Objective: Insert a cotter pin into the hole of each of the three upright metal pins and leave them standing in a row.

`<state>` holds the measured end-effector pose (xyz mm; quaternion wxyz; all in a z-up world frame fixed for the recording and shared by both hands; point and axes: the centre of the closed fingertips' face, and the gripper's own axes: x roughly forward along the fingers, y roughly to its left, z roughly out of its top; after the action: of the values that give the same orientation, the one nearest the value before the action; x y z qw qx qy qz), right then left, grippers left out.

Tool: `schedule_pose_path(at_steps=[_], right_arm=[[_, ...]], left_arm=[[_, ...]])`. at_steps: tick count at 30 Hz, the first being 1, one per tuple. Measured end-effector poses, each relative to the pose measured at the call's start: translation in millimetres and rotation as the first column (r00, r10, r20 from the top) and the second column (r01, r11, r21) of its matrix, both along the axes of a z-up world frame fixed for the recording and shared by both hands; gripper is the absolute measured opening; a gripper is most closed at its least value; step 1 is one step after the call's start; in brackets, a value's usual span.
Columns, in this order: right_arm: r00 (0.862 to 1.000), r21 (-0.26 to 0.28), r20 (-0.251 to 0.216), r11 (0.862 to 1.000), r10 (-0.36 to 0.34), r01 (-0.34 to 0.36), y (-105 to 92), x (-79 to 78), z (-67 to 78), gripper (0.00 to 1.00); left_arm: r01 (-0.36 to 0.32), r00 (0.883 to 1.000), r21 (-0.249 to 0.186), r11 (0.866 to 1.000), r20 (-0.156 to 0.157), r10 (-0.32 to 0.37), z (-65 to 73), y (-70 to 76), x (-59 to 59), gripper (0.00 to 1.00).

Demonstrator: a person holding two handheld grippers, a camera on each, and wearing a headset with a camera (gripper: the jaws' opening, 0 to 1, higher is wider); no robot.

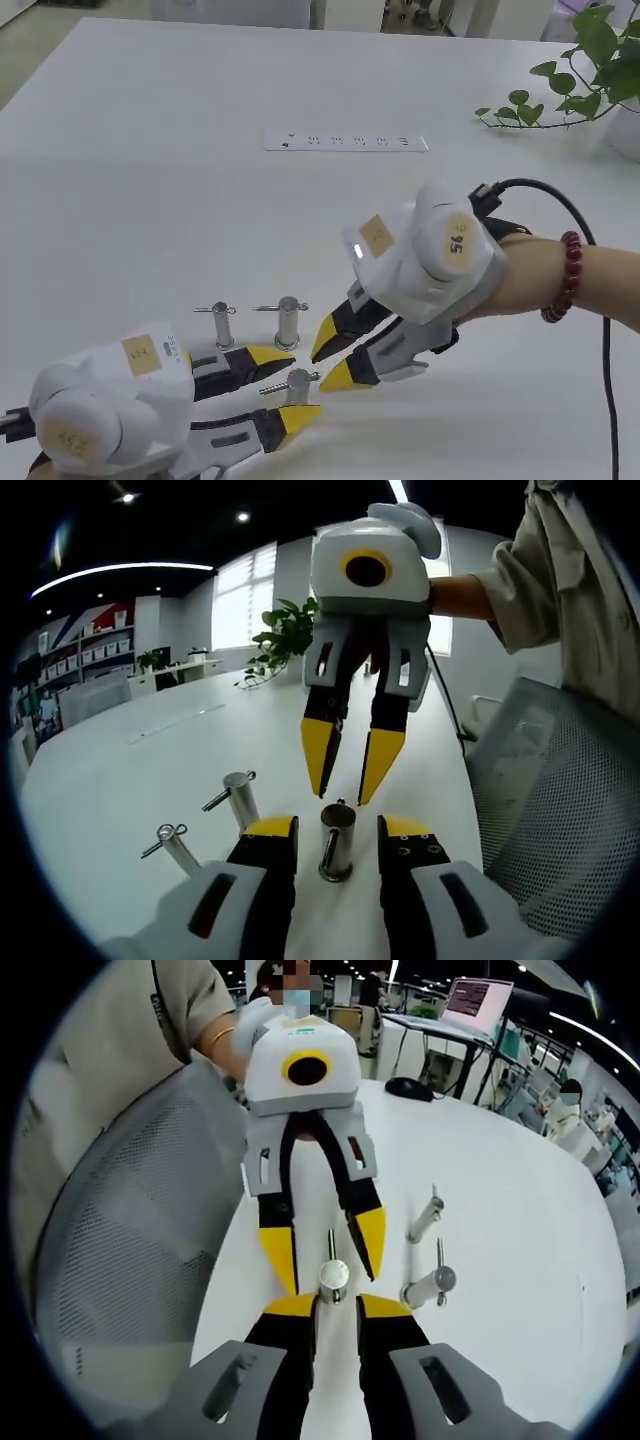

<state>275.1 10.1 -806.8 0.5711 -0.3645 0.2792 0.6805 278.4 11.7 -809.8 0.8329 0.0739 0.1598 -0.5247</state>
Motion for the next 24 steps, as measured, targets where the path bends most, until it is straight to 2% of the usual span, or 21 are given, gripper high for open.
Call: schedule_pose_path(at_steps=[6, 10, 18, 24], right_arm=[[0.999, 0.028, -0.022, 0.999, -0.031, 0.031, 5.2, -2.2, 4.5, 0.21], [0.999, 0.052, -0.021, 0.997, -0.048, 0.049, 9.1, -2.0, 6.5, 0.25], [0.997, 0.065, -0.037, 0.995, -0.071, 0.074, 10.7, -3.8, 2.3, 0.25], [0.995, 0.097, -0.048, 0.991, -0.091, 0.096, 14.4, -3.6, -1.1, 0.25]], left_arm=[[-0.008, 1.000, -0.037, 0.999, -0.007, 0.008, 10.4, 1.9, -3.5, 0.39], [-0.012, 1.000, -0.047, 0.999, -0.008, 0.012, 14.1, 2.8, -5.4, 0.43], [-0.030, 0.999, -0.048, 0.998, -0.014, 0.029, 16.8, 9.0, -7.5, 0.48], [-0.047, 0.999, -0.069, 0.997, -0.014, 0.046, 23.1, 12.8, -6.9, 0.52]])
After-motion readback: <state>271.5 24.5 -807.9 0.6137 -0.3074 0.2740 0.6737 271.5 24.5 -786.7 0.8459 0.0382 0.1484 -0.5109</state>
